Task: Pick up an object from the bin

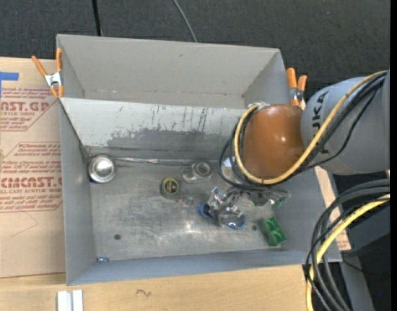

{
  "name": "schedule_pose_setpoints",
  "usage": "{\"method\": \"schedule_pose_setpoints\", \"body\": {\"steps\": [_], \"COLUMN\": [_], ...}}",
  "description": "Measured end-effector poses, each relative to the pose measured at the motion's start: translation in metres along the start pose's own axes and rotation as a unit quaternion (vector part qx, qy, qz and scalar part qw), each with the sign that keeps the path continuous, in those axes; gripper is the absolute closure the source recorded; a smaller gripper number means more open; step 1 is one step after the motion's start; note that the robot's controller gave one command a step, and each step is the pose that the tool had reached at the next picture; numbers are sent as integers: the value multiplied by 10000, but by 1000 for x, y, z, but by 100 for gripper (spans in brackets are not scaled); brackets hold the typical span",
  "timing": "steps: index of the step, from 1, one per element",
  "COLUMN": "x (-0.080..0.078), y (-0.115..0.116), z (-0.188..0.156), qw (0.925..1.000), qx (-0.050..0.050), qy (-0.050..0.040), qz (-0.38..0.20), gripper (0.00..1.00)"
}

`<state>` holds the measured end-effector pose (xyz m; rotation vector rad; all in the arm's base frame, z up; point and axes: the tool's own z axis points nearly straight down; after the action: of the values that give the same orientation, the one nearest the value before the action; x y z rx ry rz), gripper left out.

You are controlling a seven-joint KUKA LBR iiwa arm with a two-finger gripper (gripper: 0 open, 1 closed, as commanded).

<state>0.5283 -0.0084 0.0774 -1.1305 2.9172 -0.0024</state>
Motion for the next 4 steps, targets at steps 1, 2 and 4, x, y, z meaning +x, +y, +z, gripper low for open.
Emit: {"method": "schedule_pose_setpoints", "body": {"steps": [1, 2, 4], "x": [3, -50, -48], "y": [1, -2, -2], "z": [4, -24, -22], "qw": [10000, 9967, 9968], "qx": [-20, -24, -42], "qy": [40, 22, 38], "qz": [6, -809, -794], "gripper": [0, 0, 0]}}
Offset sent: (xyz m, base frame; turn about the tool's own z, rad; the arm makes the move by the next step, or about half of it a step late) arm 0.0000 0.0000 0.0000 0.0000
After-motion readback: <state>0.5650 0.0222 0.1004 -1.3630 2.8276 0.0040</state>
